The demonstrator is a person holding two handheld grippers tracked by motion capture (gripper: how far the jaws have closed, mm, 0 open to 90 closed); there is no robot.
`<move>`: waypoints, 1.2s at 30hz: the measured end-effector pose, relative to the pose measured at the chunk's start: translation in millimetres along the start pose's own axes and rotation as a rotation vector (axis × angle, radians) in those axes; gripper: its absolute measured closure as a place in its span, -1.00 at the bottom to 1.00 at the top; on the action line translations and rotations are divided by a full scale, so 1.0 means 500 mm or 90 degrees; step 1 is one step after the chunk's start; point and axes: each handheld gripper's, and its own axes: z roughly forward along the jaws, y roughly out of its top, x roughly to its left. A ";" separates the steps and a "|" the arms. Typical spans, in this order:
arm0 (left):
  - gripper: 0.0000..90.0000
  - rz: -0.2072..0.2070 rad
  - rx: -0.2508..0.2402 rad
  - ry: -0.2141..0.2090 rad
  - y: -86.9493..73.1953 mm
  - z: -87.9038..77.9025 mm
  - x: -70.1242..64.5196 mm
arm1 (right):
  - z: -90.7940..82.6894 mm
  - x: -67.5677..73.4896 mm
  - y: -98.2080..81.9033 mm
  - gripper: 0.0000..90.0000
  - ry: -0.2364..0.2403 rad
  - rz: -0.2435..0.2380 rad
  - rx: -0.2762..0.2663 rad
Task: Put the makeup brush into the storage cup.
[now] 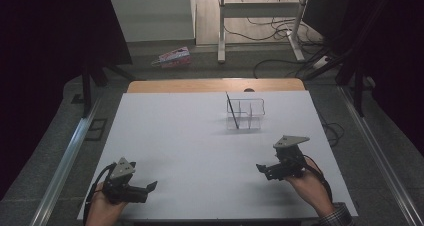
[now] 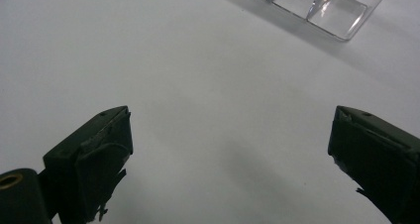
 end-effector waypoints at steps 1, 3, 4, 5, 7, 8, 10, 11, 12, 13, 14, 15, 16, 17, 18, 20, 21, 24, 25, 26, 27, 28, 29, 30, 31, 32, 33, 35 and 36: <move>-0.97 0.000 0.000 0.000 0.000 0.000 0.000 | -0.002 0.000 -0.002 -0.92 -0.002 0.001 -0.001; -0.97 -0.003 -0.001 -0.001 0.000 0.001 0.001 | -0.008 0.000 -0.008 -0.92 -0.003 0.002 -0.002; -0.97 -0.003 -0.001 -0.003 -0.001 0.001 0.001 | -0.011 0.000 -0.011 -0.92 -0.004 0.005 -0.003; -0.97 -0.002 -0.002 -0.004 -0.001 0.000 0.001 | -0.013 0.000 -0.014 -0.92 -0.005 0.004 -0.003; -0.97 -0.003 -0.004 -0.004 0.000 0.000 0.001 | -0.018 0.001 -0.020 -0.92 -0.006 0.008 -0.004; -0.97 -0.003 -0.004 -0.005 0.000 0.000 0.001 | -0.020 0.001 -0.023 -0.92 -0.006 0.010 -0.005; -0.97 -0.003 -0.003 -0.007 0.000 -0.001 0.002 | -0.023 0.002 -0.029 -0.92 -0.008 0.011 -0.005; -0.97 -0.004 -0.003 -0.007 0.000 -0.001 0.002 | -0.025 0.002 -0.032 -0.92 -0.008 0.013 -0.005; -0.97 -0.004 -0.003 -0.007 0.000 -0.001 0.002 | -0.027 0.002 -0.035 -0.92 -0.008 0.013 -0.004; -0.97 -0.005 -0.004 -0.007 0.000 -0.001 0.003 | -0.029 0.003 -0.038 -0.92 -0.008 0.015 -0.004; -0.97 -0.006 -0.005 -0.007 0.000 -0.001 0.003 | -0.030 0.003 -0.041 -0.92 -0.009 0.015 -0.004; -0.97 -0.006 -0.005 -0.007 -0.001 -0.001 0.003 | -0.032 0.003 -0.044 -0.92 -0.009 0.016 -0.003; -0.97 -0.006 -0.005 -0.006 -0.001 -0.002 0.003 | -0.033 0.003 -0.046 -0.92 -0.010 0.016 -0.003; -0.97 -0.006 -0.005 -0.006 -0.001 -0.002 0.004 | -0.035 0.003 -0.049 -0.92 -0.010 0.018 -0.004; -0.97 -0.005 -0.004 -0.006 -0.001 -0.002 0.004 | -0.037 0.004 -0.051 -0.92 -0.011 0.020 -0.004; -0.97 -0.006 -0.005 -0.006 -0.001 -0.002 0.004 | -0.040 0.004 -0.056 -0.93 -0.009 0.020 -0.006; -0.97 -0.006 -0.005 -0.005 -0.001 -0.002 0.004 | -0.042 0.005 -0.058 -0.93 -0.009 0.022 -0.006; -0.97 -0.008 -0.005 -0.005 -0.002 -0.001 0.004 | -0.047 0.005 -0.064 -0.93 -0.008 0.024 -0.006; -0.97 -0.009 -0.006 -0.005 -0.002 -0.001 0.004 | -0.048 0.005 -0.067 -0.93 -0.008 0.026 -0.006; -0.97 -0.009 -0.005 -0.005 -0.002 -0.001 0.004 | -0.049 0.005 -0.069 -0.93 -0.008 0.026 -0.006; -0.97 -0.007 -0.004 -0.005 -0.002 -0.001 0.004 | -0.051 0.005 -0.071 -0.93 -0.009 0.029 -0.005; -0.97 -0.007 -0.004 -0.004 -0.001 -0.001 0.004 | -0.052 0.005 -0.073 -0.93 -0.009 0.031 -0.005; -0.97 -0.006 -0.004 -0.004 -0.001 -0.001 0.004 | -0.054 0.004 -0.076 -0.93 -0.009 0.031 -0.003; -0.97 -0.006 -0.003 -0.004 -0.001 -0.001 0.004 | -0.054 0.003 -0.078 -0.93 -0.008 0.034 -0.004; -0.97 -0.006 -0.003 -0.004 -0.002 -0.001 0.004 | -0.056 0.002 -0.080 -0.93 -0.009 0.034 -0.003; -0.97 -0.006 -0.002 -0.003 -0.002 -0.001 0.004 | -0.057 0.002 -0.082 -0.93 -0.009 0.038 -0.003; -0.97 -0.006 -0.003 -0.003 -0.002 -0.001 0.004 | -0.059 0.000 -0.084 -0.93 -0.009 0.039 -0.004; -0.97 -0.007 -0.002 -0.003 -0.002 -0.001 0.004 | -0.061 -0.001 -0.088 -0.93 -0.009 0.043 -0.004; -0.97 -0.007 -0.002 -0.003 -0.002 -0.001 0.004 | -0.063 -0.001 -0.090 -0.93 -0.010 0.045 -0.002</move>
